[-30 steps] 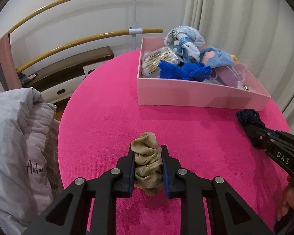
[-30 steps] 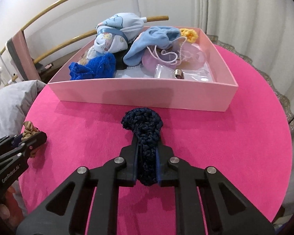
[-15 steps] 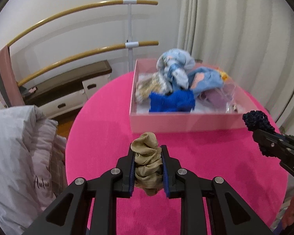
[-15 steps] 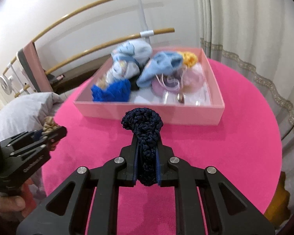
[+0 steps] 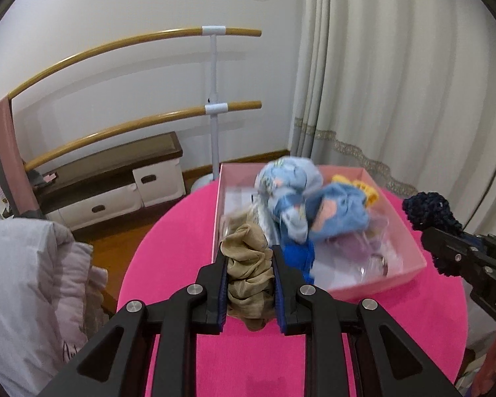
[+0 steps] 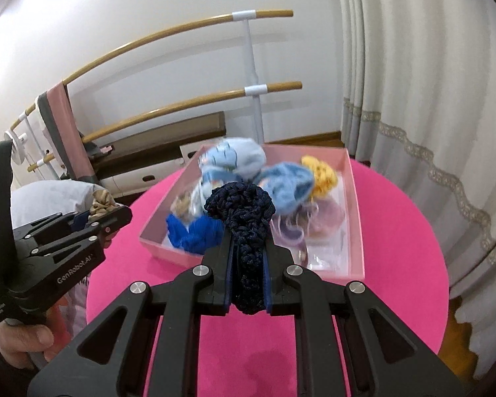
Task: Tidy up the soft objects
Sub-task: 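Carry both scrunchies into the pink box and release them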
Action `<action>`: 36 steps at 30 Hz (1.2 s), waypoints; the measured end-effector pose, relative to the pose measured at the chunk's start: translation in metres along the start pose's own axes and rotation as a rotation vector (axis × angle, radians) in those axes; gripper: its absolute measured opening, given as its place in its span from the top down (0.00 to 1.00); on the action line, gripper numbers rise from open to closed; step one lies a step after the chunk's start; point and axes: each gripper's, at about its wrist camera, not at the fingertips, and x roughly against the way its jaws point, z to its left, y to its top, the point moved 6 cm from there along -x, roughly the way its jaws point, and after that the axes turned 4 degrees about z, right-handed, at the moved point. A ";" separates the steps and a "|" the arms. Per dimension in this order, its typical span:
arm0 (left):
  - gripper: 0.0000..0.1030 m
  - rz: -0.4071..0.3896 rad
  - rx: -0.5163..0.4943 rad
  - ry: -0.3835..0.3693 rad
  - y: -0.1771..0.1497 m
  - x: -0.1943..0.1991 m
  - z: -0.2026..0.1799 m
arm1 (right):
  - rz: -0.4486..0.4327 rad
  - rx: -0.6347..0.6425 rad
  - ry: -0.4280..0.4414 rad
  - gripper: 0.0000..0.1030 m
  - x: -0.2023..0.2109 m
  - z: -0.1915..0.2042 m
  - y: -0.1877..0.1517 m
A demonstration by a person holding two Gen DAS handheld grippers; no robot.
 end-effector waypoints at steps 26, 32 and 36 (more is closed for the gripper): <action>0.81 0.033 -0.005 -0.013 0.068 -0.072 -0.004 | 0.085 -0.025 0.022 0.87 -0.072 -0.010 0.044; 0.65 0.058 -0.010 -0.017 0.076 -0.100 -0.004 | 0.118 -0.018 0.023 0.74 -0.087 -0.011 0.039; 0.24 0.045 -0.005 0.019 0.077 -0.110 -0.003 | 0.113 -0.036 0.006 0.49 -0.092 -0.019 0.035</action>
